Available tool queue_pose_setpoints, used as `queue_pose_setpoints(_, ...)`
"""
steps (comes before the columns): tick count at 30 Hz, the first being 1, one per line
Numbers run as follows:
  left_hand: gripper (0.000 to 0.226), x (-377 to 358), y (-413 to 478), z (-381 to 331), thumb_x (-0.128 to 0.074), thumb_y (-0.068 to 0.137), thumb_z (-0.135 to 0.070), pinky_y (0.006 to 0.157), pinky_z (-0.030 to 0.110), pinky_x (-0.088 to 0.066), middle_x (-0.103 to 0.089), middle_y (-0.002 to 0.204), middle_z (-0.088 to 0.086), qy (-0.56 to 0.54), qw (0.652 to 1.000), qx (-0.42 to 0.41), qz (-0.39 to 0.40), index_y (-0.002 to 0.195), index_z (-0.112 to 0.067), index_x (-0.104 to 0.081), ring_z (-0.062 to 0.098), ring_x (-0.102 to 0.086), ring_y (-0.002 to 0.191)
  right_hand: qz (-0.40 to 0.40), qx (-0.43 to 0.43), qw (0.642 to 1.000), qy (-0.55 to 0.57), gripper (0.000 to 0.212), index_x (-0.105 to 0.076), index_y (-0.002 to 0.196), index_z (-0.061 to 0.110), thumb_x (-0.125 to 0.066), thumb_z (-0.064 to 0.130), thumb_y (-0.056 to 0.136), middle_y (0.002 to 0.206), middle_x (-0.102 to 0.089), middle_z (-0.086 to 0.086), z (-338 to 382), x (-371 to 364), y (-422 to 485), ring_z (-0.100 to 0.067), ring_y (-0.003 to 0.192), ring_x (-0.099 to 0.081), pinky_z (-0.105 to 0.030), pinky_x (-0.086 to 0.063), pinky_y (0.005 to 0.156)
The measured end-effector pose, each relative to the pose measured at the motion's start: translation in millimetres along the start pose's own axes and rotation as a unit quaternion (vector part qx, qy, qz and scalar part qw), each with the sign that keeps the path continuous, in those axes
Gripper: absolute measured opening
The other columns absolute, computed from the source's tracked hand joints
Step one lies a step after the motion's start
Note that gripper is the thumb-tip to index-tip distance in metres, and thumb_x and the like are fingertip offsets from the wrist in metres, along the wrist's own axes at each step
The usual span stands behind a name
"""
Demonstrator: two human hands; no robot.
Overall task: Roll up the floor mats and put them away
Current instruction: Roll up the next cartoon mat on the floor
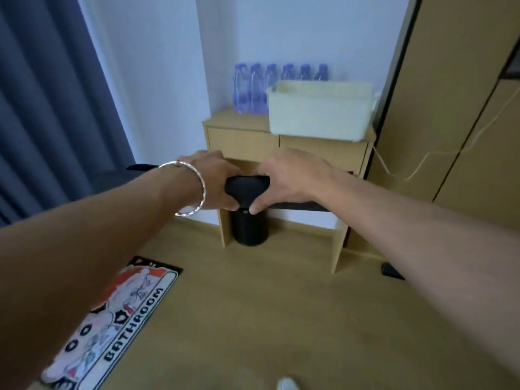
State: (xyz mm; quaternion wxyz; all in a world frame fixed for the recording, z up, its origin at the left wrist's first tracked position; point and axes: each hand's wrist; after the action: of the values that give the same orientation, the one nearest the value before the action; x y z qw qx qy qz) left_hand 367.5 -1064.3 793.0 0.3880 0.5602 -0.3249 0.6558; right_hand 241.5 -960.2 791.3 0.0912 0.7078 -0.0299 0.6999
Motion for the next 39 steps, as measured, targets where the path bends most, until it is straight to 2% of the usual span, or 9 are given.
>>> queue_pose_setpoints(12,0.029,136,-103,-88,-0.054,0.085,-0.05,0.073,0.03,-0.035,-0.047,0.094,-0.007,0.063,0.978,-0.038,-0.195,0.112,-0.04,-0.055,0.019,-0.051,0.105,-0.124,-0.077,0.982,-0.115,0.044,-0.061,0.091,0.028,-0.062,0.068,0.073,0.074,-0.049,0.009,22,135,-154,-0.019,0.078,-0.053,-0.027,-0.027,0.05)
queue_pose_setpoints(15,0.028,156,-119,-99,-0.054,0.085,-0.052,0.074,0.031,-0.036,-0.043,0.092,-0.009,0.019,0.972,-0.024,-0.231,0.111,-0.042,-0.056,0.019,-0.049,0.104,-0.169,-0.089,0.971,-0.141,0.041,-0.061,0.098,0.028,-0.059,0.064,0.077,0.077,-0.045,0.01,29,158,-179,-0.019,0.087,-0.054,-0.031,-0.032,0.064)
queue_pose_setpoints(18,0.025,165,-130,-103,-0.056,0.084,-0.052,0.077,0.033,-0.044,-0.045,0.088,-0.008,-0.075,0.952,0.024,-0.295,0.106,-0.041,-0.058,0.022,-0.052,0.098,-0.259,-0.084,0.945,-0.183,0.048,-0.054,0.123,0.025,-0.056,0.054,0.085,0.116,-0.054,-0.001,36,170,-195,-0.023,0.116,-0.046,-0.038,-0.031,0.096)
queue_pose_setpoints(20,0.022,165,-138,-107,-0.059,0.081,-0.048,0.071,0.033,-0.049,-0.055,0.081,-0.004,-0.196,0.92,0.053,-0.335,0.096,-0.032,-0.061,0.024,-0.057,0.083,-0.336,-0.057,0.918,-0.205,0.056,-0.043,0.139,0.019,-0.057,0.042,0.09,0.142,-0.041,-0.009,46,174,-205,-0.027,0.136,-0.028,-0.044,-0.015,0.113)
queue_pose_setpoints(23,0.022,161,-152,-117,-0.062,0.082,-0.038,0.061,0.03,-0.041,-0.057,0.076,0.001,-0.353,0.863,0.082,-0.353,0.092,-0.019,-0.056,0.024,-0.054,0.073,-0.346,-0.028,0.912,-0.217,0.065,-0.028,0.148,0.014,-0.055,0.033,0.093,0.158,-0.015,-0.011,69,178,-215,-0.027,0.146,-0.006,-0.043,-0.009,0.116)
queue_pose_setpoints(26,0.026,152,-164,-127,-0.061,0.083,-0.035,0.06,0.03,-0.043,-0.054,0.075,0.002,-0.516,0.783,0.128,-0.323,0.092,-0.013,-0.053,0.023,-0.053,0.07,-0.281,-0.04,0.942,-0.179,0.061,-0.032,0.145,0.016,-0.054,0.037,0.092,0.153,-0.024,-0.012,92,175,-220,-0.03,0.139,-0.026,-0.043,-0.03,0.109)
queue_pose_setpoints(31,0.032,152,-170,-124,-0.057,0.083,-0.03,0.078,0.047,-0.056,-0.055,0.08,0.004,-0.757,0.561,0.192,-0.275,0.106,-0.009,-0.051,0.025,-0.055,0.073,-0.188,-0.088,0.978,-0.023,0.047,-0.042,0.129,0.022,-0.051,0.044,0.089,0.116,-0.058,-0.007,97,152,-215,-0.031,0.106,-0.056,-0.037,-0.045,0.074)
queue_pose_setpoints(36,0.051,143,-157,-121,-0.061,0.079,-0.04,0.081,0.047,-0.054,-0.061,0.096,0.013,-0.79,0.511,0.217,-0.26,0.114,-0.004,-0.048,0.033,-0.061,0.084,-0.167,-0.105,0.978,-0.073,0.089,-0.012,0.148,0.022,-0.067,0.044,0.082,0.127,-0.048,-0.01,90,134,-200,-0.034,0.109,-0.055,-0.036,-0.04,0.07)
queue_pose_setpoints(39,0.049,131,-134,-118,-0.062,0.081,-0.036,0.069,0.043,-0.058,-0.061,0.094,0.012,-0.796,0.506,0.229,-0.24,0.115,-0.004,-0.048,0.035,-0.065,0.076,-0.189,-0.116,0.967,-0.124,0.082,-0.007,0.15,0.022,-0.059,0.021,0.087,0.127,-0.046,-0.012,71,120,-188,-0.035,0.106,-0.055,-0.036,-0.038,0.066)
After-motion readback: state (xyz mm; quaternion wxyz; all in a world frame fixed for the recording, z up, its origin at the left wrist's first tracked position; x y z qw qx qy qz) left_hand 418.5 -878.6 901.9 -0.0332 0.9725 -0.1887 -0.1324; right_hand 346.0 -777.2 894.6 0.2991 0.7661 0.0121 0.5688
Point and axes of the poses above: each hand's wrist, its own y-axis towards the middle knuckle, its own x-axis out of the back of the hand, z = x × y
